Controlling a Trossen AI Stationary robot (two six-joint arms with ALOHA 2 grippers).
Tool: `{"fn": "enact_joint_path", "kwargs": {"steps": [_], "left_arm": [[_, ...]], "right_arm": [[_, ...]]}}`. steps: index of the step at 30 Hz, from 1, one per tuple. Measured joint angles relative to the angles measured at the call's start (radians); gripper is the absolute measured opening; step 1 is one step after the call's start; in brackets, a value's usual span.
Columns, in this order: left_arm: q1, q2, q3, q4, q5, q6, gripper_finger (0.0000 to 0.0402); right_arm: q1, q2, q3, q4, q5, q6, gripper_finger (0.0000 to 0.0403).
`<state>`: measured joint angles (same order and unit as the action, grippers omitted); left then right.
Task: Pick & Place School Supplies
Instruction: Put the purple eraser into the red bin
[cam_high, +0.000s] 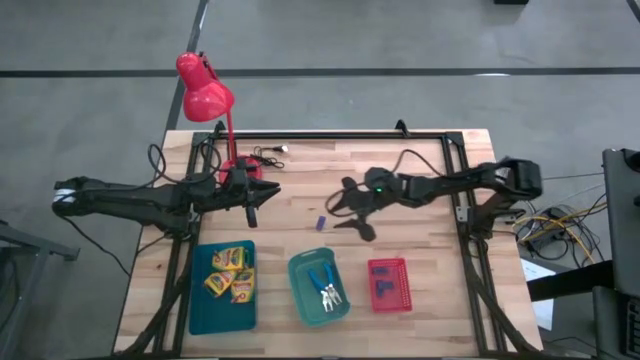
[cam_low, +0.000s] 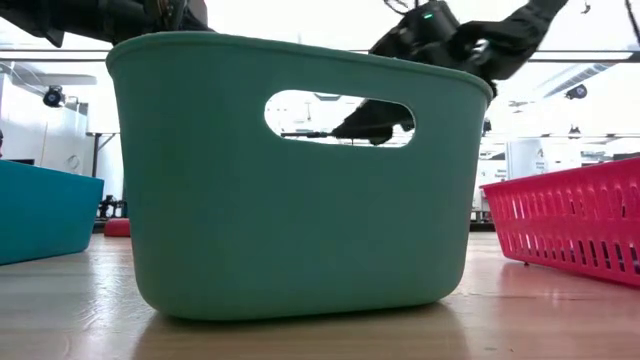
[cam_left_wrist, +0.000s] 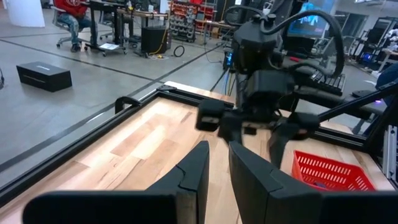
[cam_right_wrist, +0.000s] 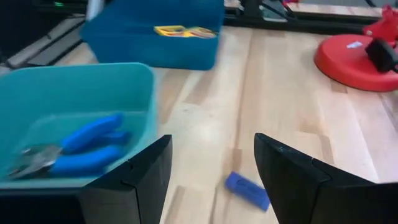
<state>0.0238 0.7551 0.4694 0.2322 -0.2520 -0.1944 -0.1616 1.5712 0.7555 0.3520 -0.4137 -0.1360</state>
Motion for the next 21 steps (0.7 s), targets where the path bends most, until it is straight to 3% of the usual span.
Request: {"fn": "enact_joint_path", "kwargs": {"steps": [10, 21], "left_arm": [[0.0, 0.0, 0.0, -0.006, 0.0, 0.0, 0.0067], [0.0, 0.0, 0.0, -0.019, 0.0, 0.0, 0.0067]], "right_arm": [[0.005, 0.228, 0.193, 0.0, 0.109, 0.028, 0.0219], [0.034, 0.311, 0.218, -0.003, 0.29, 0.107, 0.0219]]}}
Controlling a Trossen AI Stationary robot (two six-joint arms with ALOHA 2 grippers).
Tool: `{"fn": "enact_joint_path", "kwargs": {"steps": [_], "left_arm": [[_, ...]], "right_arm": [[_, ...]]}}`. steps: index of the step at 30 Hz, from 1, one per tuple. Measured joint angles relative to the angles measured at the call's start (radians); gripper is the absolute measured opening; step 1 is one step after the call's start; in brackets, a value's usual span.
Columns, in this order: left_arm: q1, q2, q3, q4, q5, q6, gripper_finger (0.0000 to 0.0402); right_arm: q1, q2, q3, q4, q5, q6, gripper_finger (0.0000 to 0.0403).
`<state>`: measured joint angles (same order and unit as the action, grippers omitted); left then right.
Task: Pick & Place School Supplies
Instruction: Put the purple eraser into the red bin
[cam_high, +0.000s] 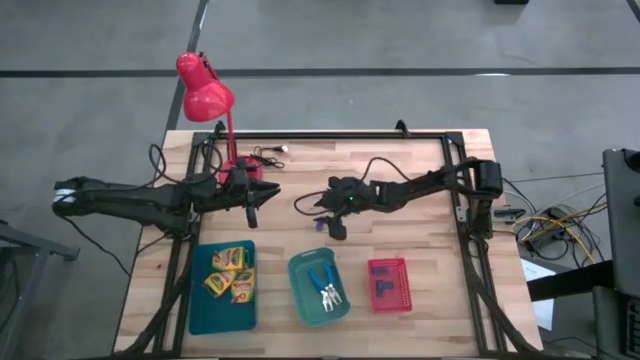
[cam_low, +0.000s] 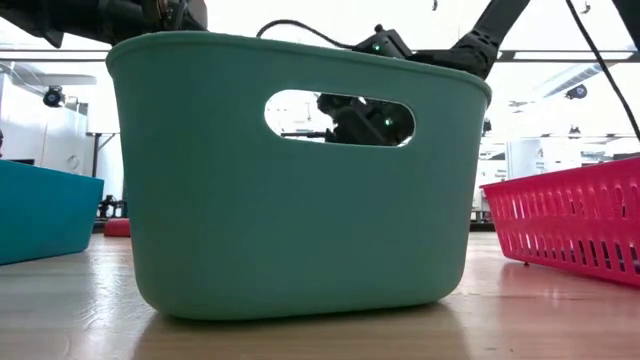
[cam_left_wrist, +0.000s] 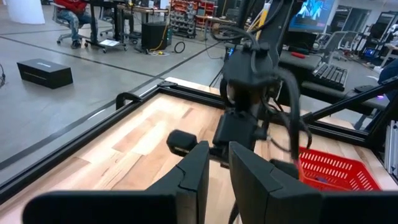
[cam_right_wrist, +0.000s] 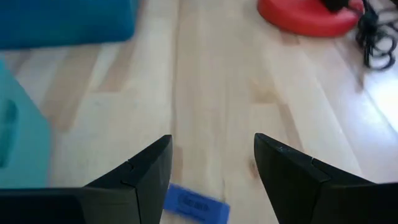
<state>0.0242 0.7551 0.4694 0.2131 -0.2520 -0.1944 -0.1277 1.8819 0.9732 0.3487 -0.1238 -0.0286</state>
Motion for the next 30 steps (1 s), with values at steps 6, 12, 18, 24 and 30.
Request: {"fn": "enact_joint_path", "kwargs": {"steps": [6, 12, 18, 24, 30], "left_arm": [[0.0, 0.0, 0.0, -0.001, 0.0, 0.0, 0.0067], [0.0, 0.0, 0.0, -0.002, 0.0, 0.0, 0.0067], [0.0, 0.0, 0.0, -0.007, 0.0, 0.0, 0.0067], [0.0, 0.0, 0.0, -0.021, 0.0, 0.0, 0.0067], [0.0, 0.0, 0.0, -0.023, 0.0, 0.0, 0.0067]], "right_arm": [[0.011, 0.06, 0.0, 0.0, 0.033, 0.052, 0.0219], [0.027, 0.124, 0.003, 0.036, 0.021, 0.078, 0.0219], [0.027, 0.165, 0.019, 0.033, 0.022, 0.082, 0.0219], [0.027, 0.172, 0.023, -0.002, 0.023, 0.075, 0.0219], [0.027, 0.15, 0.023, -0.082, 0.021, 0.044, 0.0219]]}}
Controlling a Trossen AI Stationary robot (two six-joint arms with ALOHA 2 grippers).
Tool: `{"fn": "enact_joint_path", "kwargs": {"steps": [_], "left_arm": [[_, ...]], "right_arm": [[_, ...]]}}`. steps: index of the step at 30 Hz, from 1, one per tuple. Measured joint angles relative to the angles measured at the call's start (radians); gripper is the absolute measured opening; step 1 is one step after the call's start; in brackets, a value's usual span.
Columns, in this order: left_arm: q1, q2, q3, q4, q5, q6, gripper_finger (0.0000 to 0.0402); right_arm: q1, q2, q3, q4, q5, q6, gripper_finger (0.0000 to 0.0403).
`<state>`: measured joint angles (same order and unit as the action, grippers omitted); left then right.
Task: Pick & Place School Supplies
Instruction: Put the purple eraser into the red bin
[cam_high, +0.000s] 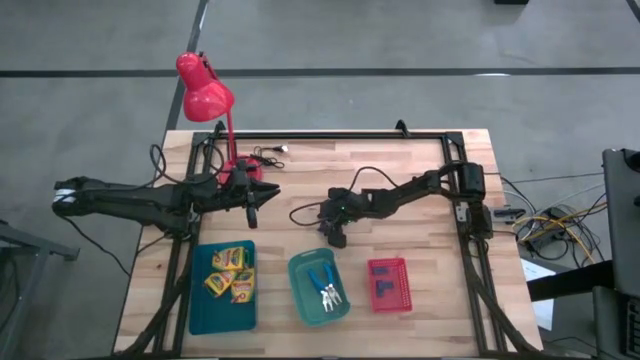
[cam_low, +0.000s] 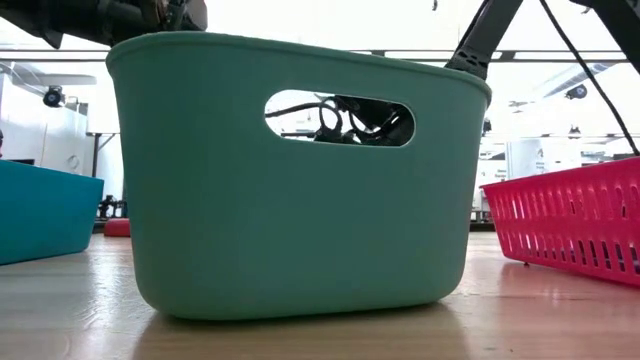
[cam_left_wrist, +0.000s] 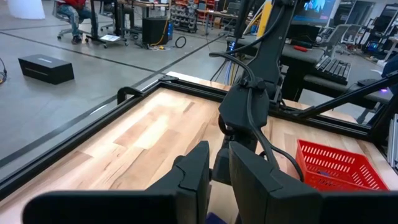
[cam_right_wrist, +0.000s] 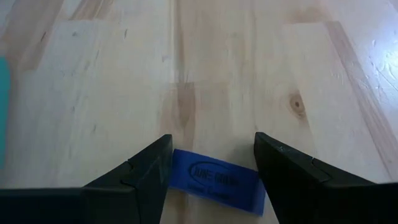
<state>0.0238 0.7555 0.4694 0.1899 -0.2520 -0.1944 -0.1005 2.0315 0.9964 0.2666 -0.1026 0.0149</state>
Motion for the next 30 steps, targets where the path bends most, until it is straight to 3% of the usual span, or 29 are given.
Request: {"fn": "enact_joint_path", "kwargs": {"steps": [17, 30], "left_arm": [[0.0, 0.0, 0.0, -0.007, 0.0, 0.0, 0.0067], [0.0, 0.0, 0.0, -0.01, 0.0, 0.0, 0.0067]], "right_arm": [[0.0, -0.054, -0.003, -0.178, -0.01, -0.091, 0.0219], [0.0, -0.163, -0.007, -0.492, -0.01, -0.115, 0.0219]]}}
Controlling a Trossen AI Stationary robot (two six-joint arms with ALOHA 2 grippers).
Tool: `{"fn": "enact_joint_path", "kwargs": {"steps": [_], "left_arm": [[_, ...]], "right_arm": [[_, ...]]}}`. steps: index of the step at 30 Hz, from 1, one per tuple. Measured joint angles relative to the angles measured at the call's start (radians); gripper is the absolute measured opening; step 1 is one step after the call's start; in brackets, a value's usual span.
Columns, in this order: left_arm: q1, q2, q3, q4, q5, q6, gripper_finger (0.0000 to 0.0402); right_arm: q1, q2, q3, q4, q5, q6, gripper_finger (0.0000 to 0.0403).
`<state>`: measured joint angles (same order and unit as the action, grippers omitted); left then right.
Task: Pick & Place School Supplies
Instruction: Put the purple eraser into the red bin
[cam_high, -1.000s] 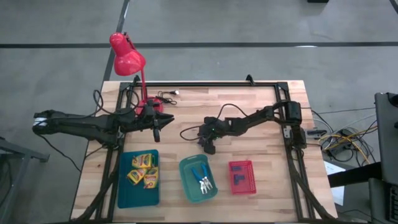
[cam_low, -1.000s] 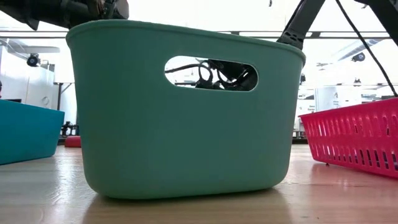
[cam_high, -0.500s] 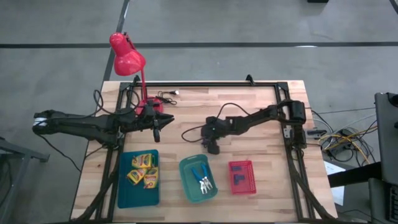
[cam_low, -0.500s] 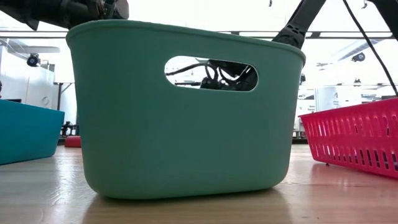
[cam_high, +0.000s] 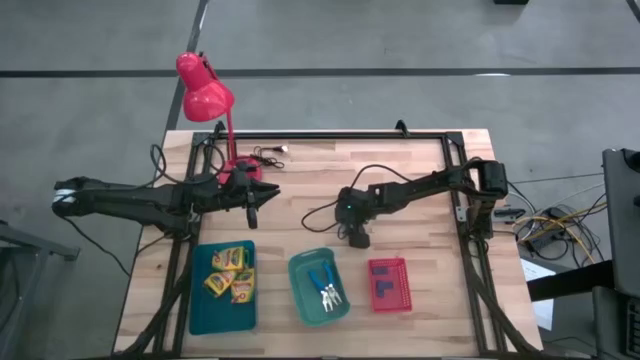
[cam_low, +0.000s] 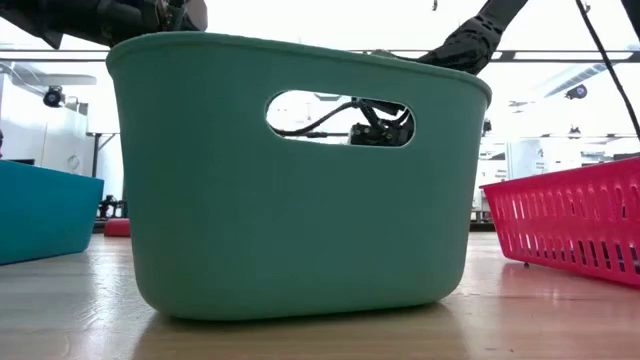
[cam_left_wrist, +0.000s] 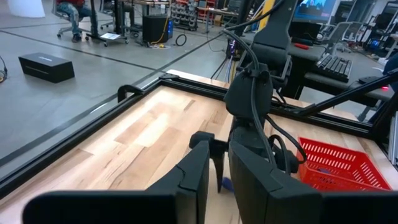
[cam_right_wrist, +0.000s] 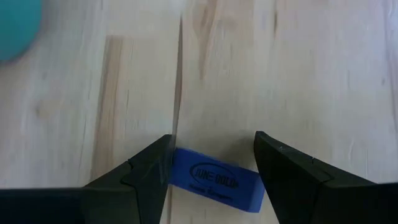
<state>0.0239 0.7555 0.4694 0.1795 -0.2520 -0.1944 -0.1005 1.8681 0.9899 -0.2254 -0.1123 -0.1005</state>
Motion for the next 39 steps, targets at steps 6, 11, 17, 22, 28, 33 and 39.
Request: {"fn": "enact_joint_path", "kwargs": {"steps": [6, 11, 17, 22, 28, 33, 39], "left_arm": [[0.0, 0.0, 0.0, -0.003, 0.0, 0.0, 0.0067], [0.0, 0.0, 0.0, -0.003, 0.0, 0.0, 0.0067], [0.0, 0.0, 0.0, -0.003, 0.0, 0.0, 0.0067], [0.0, 0.0, 0.0, -0.002, 0.0, 0.0, 0.0067], [0.0, 0.0, 0.0, 0.0, 0.0, 0.0, 0.0067], [0.0, 0.0, 0.0, 0.0, 0.0, 0.0, 0.0067], [0.0, 0.0, 0.0, -0.002, 0.0, 0.0, 0.0067]], "right_arm": [[0.0, -0.018, -0.001, -0.061, -0.017, 0.0, 0.0219], [0.003, -0.054, -0.006, -0.093, -0.023, -0.027, 0.0219], [0.003, -0.158, -0.004, -0.04, 0.026, -0.112, 0.0219], [0.003, -0.237, -0.004, -0.005, 0.037, -0.141, 0.0219], [0.002, -0.299, -0.016, -0.048, 0.037, -0.504, 0.0219], [-0.012, -0.291, -0.032, -0.096, -0.024, -0.736, 0.0219], [-0.071, -0.233, -0.059, -0.095, -0.257, -0.847, 0.0219]]}}
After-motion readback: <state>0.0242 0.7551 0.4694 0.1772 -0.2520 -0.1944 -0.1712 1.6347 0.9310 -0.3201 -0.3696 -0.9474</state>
